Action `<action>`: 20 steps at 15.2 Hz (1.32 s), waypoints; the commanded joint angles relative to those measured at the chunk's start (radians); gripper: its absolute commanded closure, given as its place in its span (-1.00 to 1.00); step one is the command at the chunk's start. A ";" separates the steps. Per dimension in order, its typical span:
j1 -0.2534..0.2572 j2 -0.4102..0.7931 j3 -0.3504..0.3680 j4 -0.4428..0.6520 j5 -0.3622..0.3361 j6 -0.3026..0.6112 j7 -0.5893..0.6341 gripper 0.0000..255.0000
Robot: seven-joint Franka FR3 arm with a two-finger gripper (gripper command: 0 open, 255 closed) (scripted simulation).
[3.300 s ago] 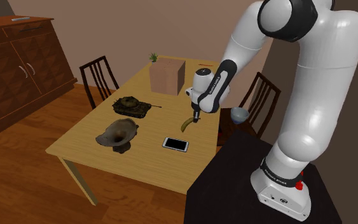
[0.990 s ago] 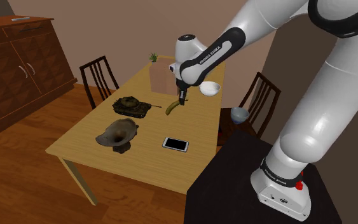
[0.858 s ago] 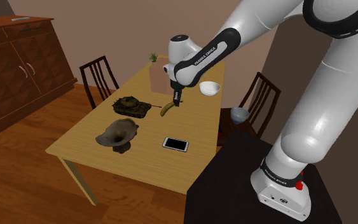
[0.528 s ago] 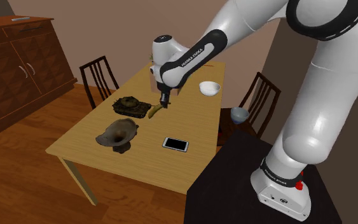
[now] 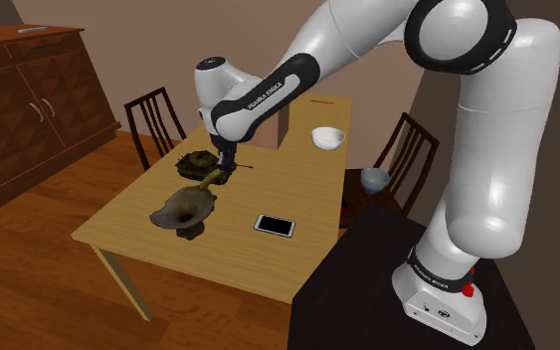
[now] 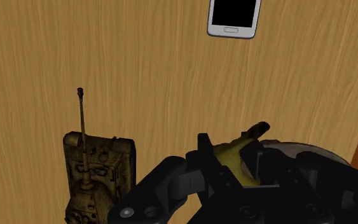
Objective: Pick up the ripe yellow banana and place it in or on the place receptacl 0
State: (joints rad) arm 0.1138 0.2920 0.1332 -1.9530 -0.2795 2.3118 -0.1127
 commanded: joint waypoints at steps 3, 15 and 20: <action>0.058 0.119 0.015 0.179 -0.016 -0.075 0.062 1.00; 0.121 0.298 0.012 0.354 -0.046 -0.085 0.126 1.00; 0.125 0.335 0.005 0.344 -0.058 -0.039 0.141 1.00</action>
State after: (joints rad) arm 0.2369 0.6176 0.1396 -1.6072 -0.3349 2.2619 0.0236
